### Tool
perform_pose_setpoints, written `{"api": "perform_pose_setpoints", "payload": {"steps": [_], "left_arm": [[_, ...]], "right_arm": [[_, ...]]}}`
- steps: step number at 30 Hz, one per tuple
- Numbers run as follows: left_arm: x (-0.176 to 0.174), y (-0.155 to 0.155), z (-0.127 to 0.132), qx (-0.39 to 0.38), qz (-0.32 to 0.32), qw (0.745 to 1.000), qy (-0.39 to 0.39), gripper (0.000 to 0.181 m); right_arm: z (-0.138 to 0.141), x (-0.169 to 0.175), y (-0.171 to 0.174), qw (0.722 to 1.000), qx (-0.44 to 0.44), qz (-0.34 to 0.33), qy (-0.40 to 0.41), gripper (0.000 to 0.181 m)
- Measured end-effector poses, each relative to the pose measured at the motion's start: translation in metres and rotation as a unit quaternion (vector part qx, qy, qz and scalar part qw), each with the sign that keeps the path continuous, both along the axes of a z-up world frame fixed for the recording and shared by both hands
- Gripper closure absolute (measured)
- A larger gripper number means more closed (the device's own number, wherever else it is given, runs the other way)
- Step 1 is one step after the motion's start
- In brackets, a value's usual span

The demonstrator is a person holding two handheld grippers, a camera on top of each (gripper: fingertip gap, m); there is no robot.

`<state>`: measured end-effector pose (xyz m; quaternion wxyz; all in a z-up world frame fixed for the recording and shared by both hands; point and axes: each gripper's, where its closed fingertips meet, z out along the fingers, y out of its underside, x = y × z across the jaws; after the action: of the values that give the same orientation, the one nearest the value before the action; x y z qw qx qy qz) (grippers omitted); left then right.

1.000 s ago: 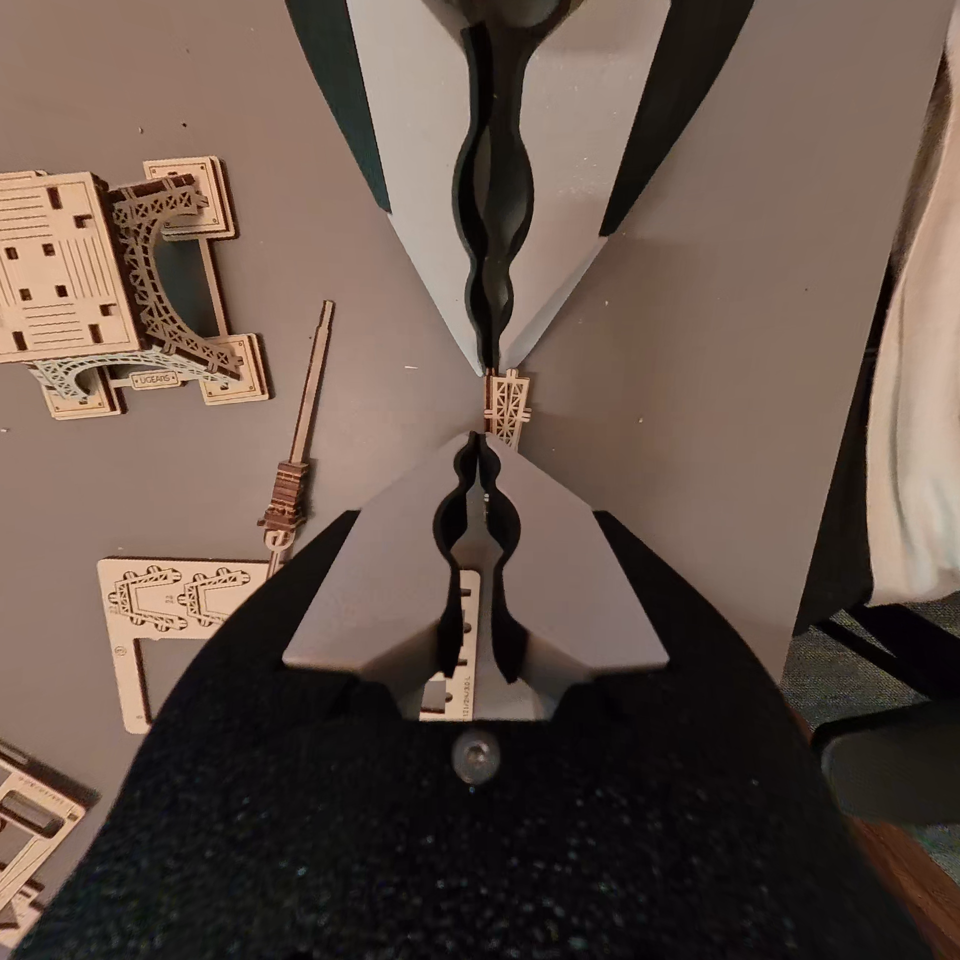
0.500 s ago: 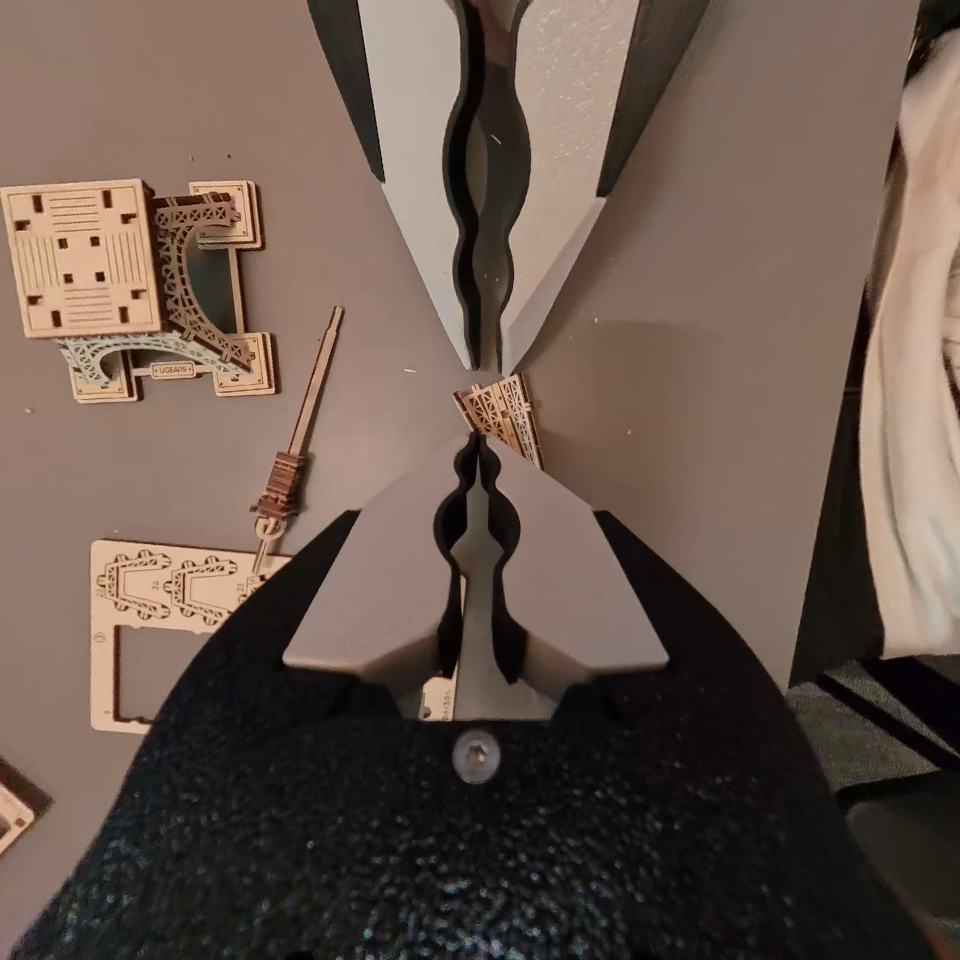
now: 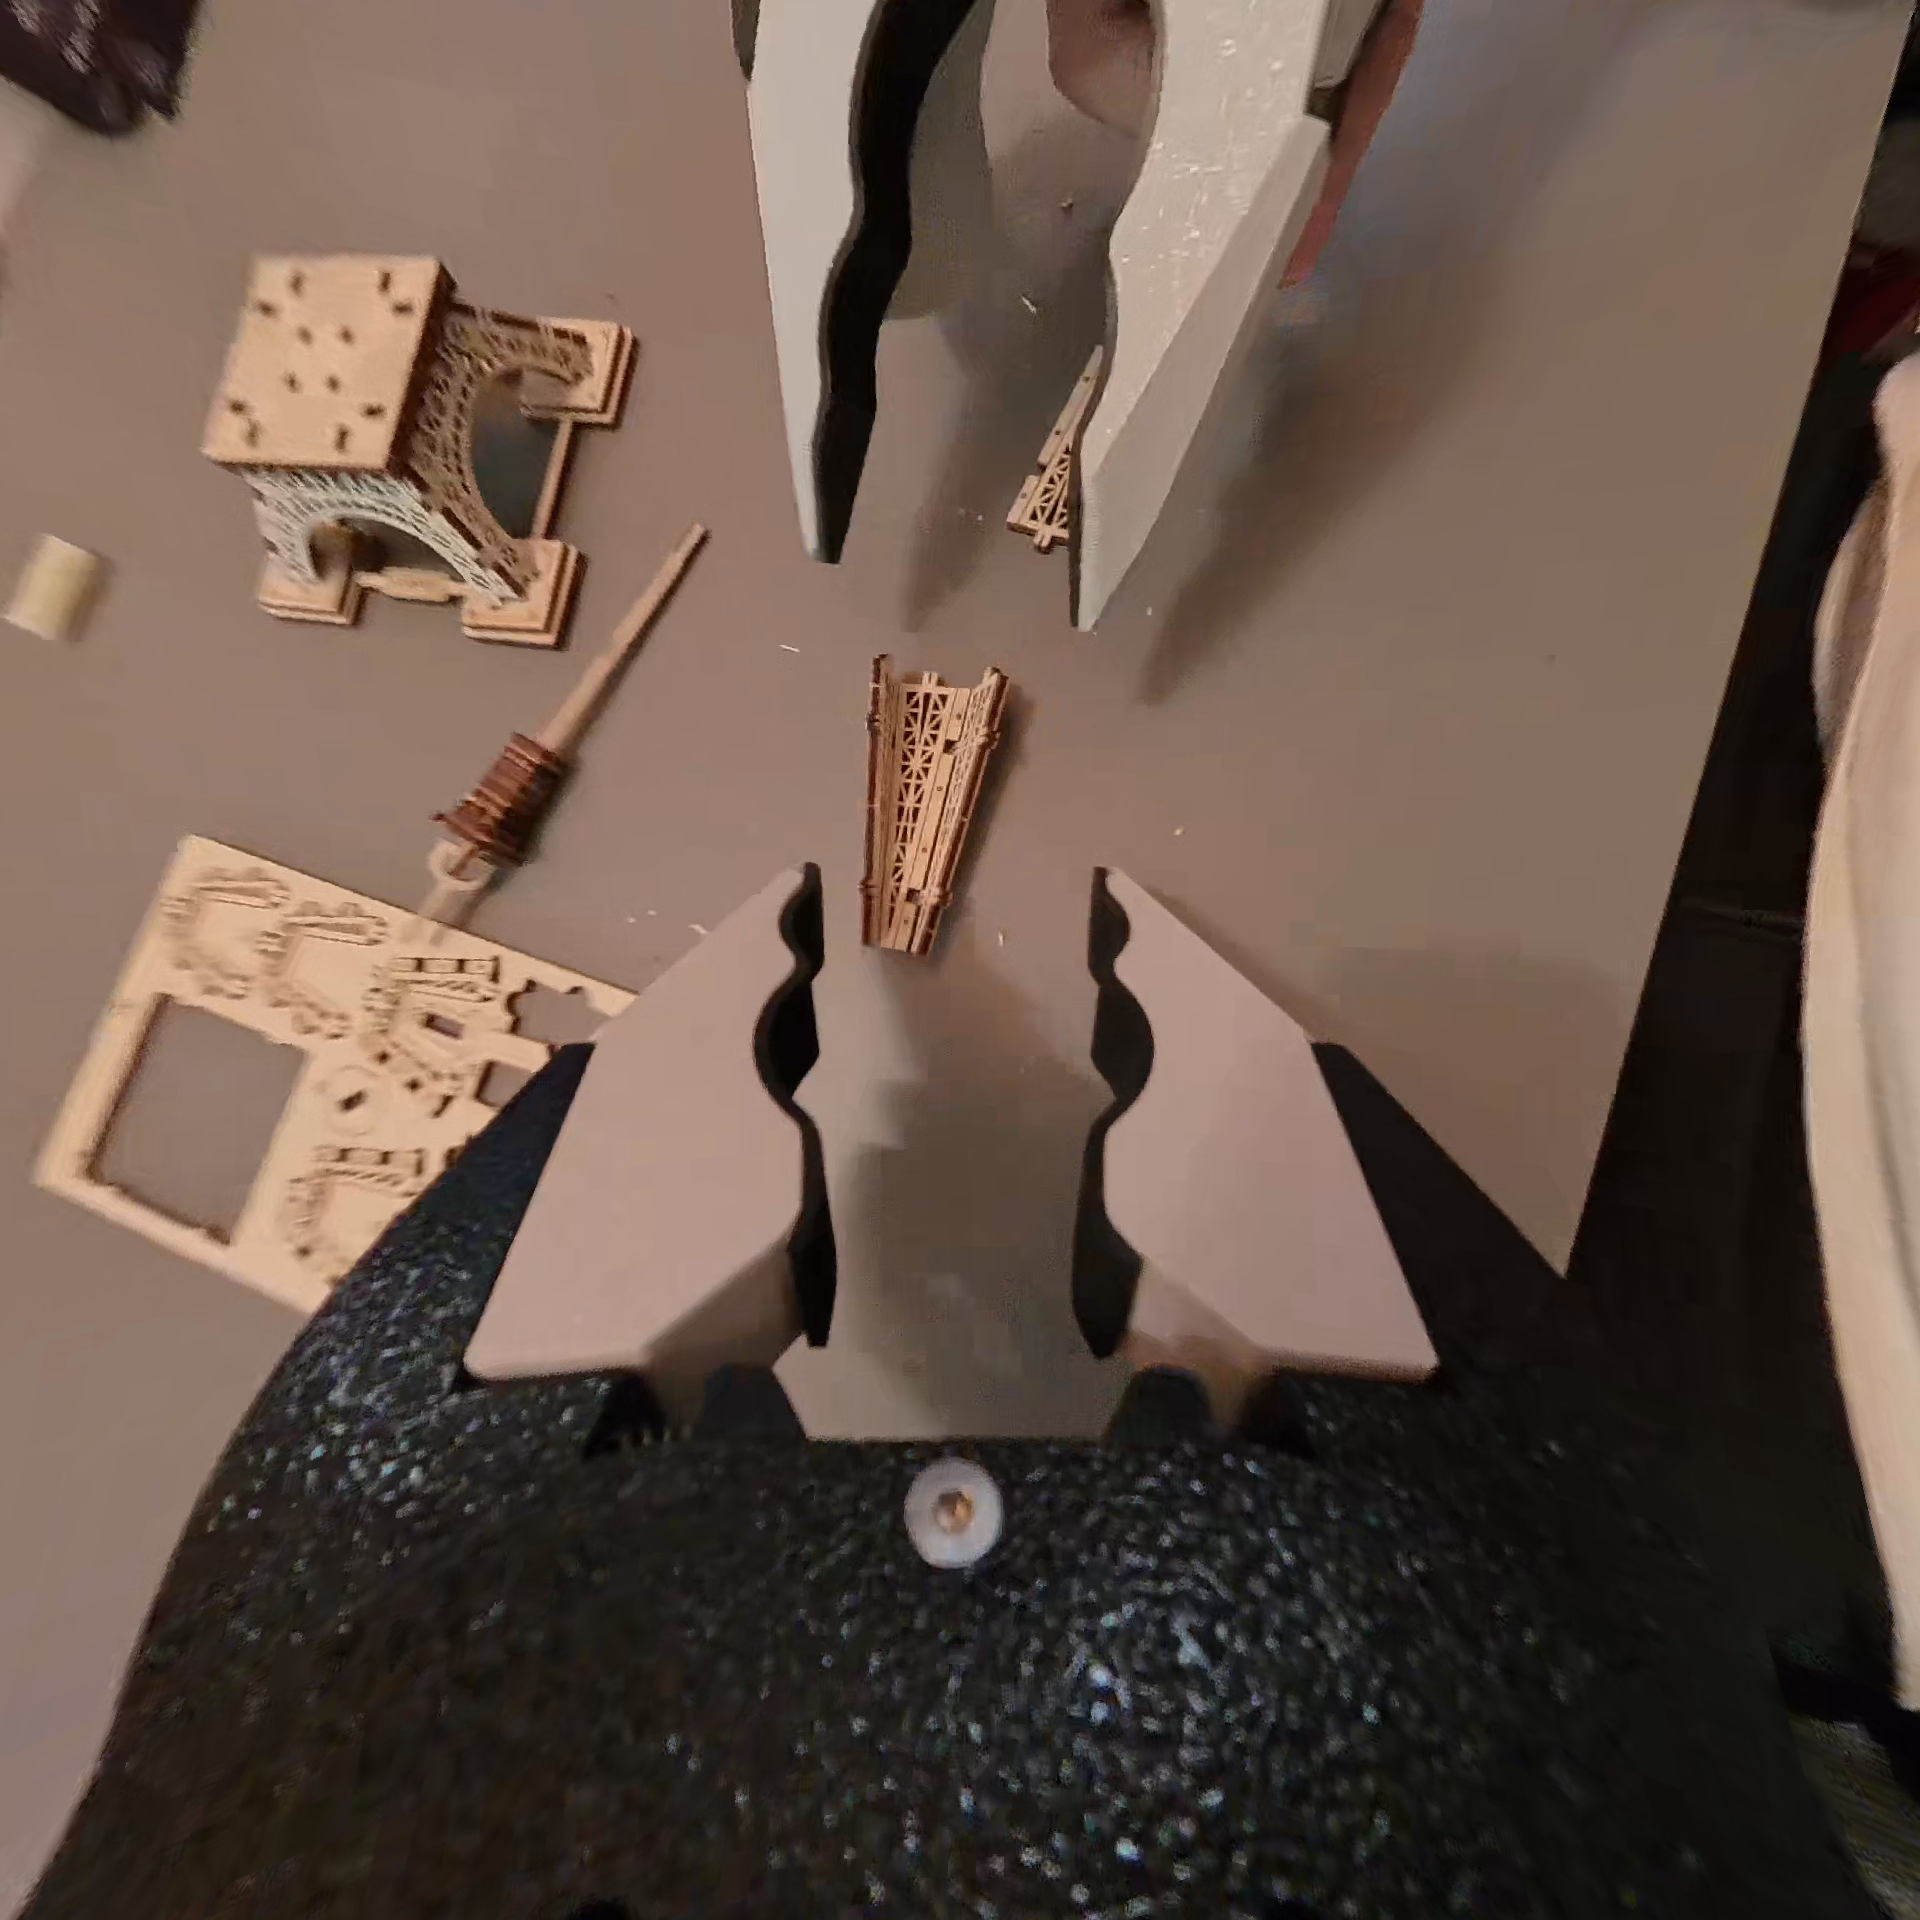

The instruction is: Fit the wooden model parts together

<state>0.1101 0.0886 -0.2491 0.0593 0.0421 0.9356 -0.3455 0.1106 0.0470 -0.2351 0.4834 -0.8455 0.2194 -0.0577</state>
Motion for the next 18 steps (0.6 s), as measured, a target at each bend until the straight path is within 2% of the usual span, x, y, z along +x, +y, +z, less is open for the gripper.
{"api": "perform_pose_setpoints", "payload": {"steps": [3,5,7,8,11,14,16,17,18], "left_arm": [[0.007,-0.006,-0.011,0.003,0.024,0.999,0.045,0.133],[0.009,-0.012,-0.006,-0.017,0.025,0.999,0.036,0.139],[0.001,-0.016,0.008,-0.047,-0.004,0.999,-0.006,0.154],[-0.003,-0.016,0.012,-0.054,-0.018,0.998,-0.037,0.156],[-0.008,-0.013,0.004,-0.023,-0.052,0.987,-0.15,0.16],[-0.004,-0.017,-0.002,-0.001,-0.058,0.969,-0.24,0.162],[0.0,-0.02,-0.007,0.005,-0.045,0.962,-0.268,0.164],[0.001,-0.02,-0.01,0.004,-0.038,0.961,-0.272,0.165],[0.001,-0.02,-0.011,-0.003,-0.028,0.961,-0.276,0.166]], "right_arm": [[-0.006,0.009,-0.002,0.999,-0.041,-0.011,-0.016,0.133],[-0.009,0.009,-0.005,0.997,-0.069,-0.011,-0.04,0.133],[-0.006,0.003,-0.007,0.994,-0.078,-0.004,-0.073,0.141],[-0.005,0.001,-0.009,0.992,-0.083,0.002,-0.097,0.144],[0.0,-0.004,-0.007,0.989,-0.07,0.018,-0.13,0.148],[0.007,0.0,-0.009,0.991,-0.042,0.03,-0.127,0.145],[0.008,0.003,-0.011,0.994,-0.029,0.05,-0.092,0.137],[0.007,0.005,-0.012,0.995,-0.032,0.064,-0.076,0.138],[0.006,0.013,-0.014,0.994,-0.04,0.061,-0.078,0.146]]}}
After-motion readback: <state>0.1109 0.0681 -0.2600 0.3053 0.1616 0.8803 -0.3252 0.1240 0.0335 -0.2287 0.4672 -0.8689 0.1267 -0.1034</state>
